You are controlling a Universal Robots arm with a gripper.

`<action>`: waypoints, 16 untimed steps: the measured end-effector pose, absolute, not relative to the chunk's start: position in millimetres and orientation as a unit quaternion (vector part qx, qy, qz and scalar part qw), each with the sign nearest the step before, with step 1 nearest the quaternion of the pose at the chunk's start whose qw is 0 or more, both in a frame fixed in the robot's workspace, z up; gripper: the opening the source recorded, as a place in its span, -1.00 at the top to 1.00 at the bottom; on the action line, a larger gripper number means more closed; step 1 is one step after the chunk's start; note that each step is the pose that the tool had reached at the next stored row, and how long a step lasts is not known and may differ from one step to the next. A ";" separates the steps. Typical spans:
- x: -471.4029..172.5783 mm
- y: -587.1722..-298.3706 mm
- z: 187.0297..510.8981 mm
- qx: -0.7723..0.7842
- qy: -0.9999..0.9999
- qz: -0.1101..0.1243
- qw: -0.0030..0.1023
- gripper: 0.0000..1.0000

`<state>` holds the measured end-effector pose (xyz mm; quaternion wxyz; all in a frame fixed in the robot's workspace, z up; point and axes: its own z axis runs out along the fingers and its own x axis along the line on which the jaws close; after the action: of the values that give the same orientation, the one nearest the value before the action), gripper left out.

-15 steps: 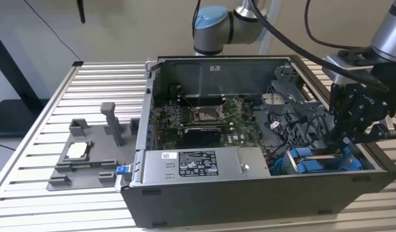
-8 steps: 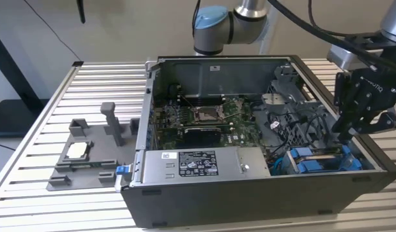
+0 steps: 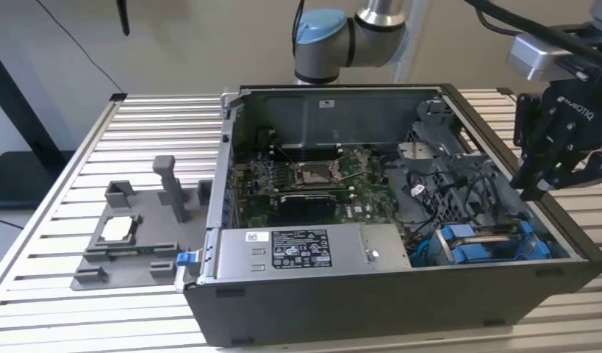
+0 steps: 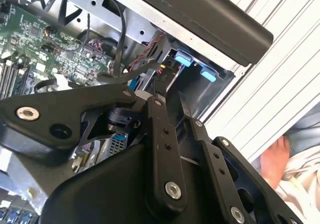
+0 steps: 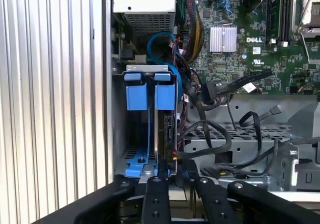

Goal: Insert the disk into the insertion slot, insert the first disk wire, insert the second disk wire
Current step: 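Insert the first disk wire, then insert the second disk wire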

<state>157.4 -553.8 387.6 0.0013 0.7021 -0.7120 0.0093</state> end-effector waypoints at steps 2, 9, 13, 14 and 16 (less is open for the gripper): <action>157.4 -552.4 388.1 0.702 -0.712 0.010 0.001 0.46; 157.4 -550.6 388.1 0.702 -0.712 0.010 0.001 0.46; 155.1 -544.1 388.2 0.702 -0.712 0.010 0.001 0.46; 153.9 -541.8 388.2 0.702 -0.712 0.010 0.001 0.46; 150.5 -537.4 388.2 0.702 -0.712 0.010 0.001 0.46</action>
<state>150.5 -537.4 388.2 0.0008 0.7018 -0.7123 0.0099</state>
